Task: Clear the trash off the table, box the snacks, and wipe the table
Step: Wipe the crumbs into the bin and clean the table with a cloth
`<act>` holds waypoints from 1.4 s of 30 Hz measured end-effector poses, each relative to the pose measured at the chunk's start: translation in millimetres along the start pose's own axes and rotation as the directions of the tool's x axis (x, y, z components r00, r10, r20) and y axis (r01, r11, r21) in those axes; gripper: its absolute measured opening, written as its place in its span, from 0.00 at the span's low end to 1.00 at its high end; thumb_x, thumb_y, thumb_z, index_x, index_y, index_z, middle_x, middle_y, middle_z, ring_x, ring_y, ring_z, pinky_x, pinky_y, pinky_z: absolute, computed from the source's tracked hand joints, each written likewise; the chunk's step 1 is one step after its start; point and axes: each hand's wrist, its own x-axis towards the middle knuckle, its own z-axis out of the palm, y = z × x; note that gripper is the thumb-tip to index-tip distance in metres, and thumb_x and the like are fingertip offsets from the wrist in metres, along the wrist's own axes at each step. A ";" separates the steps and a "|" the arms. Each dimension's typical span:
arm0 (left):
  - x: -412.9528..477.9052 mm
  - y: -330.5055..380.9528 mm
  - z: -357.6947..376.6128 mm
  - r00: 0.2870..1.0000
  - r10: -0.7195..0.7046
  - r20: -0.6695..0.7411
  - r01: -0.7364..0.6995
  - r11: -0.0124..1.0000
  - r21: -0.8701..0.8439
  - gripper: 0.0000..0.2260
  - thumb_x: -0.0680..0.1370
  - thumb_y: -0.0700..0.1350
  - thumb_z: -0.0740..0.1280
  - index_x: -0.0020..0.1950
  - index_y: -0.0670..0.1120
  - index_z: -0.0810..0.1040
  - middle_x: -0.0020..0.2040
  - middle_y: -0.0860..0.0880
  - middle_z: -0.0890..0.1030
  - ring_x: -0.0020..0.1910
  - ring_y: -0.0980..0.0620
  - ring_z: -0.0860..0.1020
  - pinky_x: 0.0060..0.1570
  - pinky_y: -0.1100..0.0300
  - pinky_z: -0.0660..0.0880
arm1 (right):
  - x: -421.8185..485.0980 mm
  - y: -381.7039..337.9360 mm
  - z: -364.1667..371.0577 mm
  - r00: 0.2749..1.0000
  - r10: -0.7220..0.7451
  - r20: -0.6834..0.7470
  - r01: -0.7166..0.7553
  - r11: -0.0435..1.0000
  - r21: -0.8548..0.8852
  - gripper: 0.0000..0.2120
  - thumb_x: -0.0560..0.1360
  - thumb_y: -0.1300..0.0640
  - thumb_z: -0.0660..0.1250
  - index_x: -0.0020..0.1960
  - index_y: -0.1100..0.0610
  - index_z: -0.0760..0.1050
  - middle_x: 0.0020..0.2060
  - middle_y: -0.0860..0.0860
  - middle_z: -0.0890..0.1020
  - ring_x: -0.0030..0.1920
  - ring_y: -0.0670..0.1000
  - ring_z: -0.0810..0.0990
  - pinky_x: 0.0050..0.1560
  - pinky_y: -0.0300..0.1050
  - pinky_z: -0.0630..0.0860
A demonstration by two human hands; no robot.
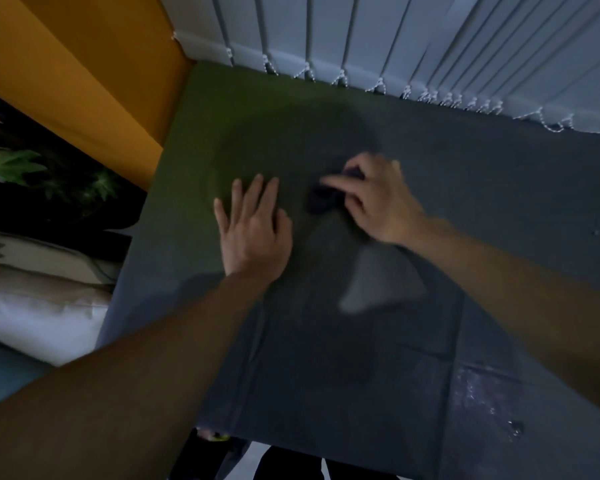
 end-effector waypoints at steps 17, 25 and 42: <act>-4.6 17.9 22.7 0.997 0.006 0.077 -0.027 0.962 0.272 0.29 0.82 0.61 0.45 0.82 0.56 0.45 0.83 0.51 0.46 0.81 0.42 0.43 0.73 0.30 0.43 | -7.7 28.4 -5.9 0.989 0.129 -0.076 -0.132 0.991 -0.028 0.21 0.75 0.58 0.62 0.65 0.44 0.78 0.56 0.55 0.75 0.55 0.60 0.73 0.52 0.53 0.66; -6.8 8.7 15.2 0.996 0.046 0.082 -0.053 0.995 0.084 0.26 0.83 0.53 0.54 0.81 0.53 0.55 0.82 0.52 0.52 0.81 0.49 0.46 0.77 0.40 0.38 | -5.7 -17.3 0.7 0.835 0.535 -0.127 -0.529 0.845 0.078 0.22 0.75 0.56 0.61 0.66 0.44 0.76 0.57 0.55 0.73 0.57 0.60 0.71 0.56 0.55 0.67; -118.1 -39.8 1.8 0.998 0.020 0.054 -0.032 0.969 0.244 0.25 0.84 0.52 0.45 0.82 0.51 0.54 0.82 0.49 0.53 0.81 0.46 0.49 0.79 0.44 0.49 | -98.9 -105.6 14.4 0.983 0.183 0.003 -0.181 0.974 0.138 0.22 0.73 0.57 0.62 0.65 0.47 0.78 0.54 0.53 0.73 0.53 0.57 0.72 0.52 0.53 0.69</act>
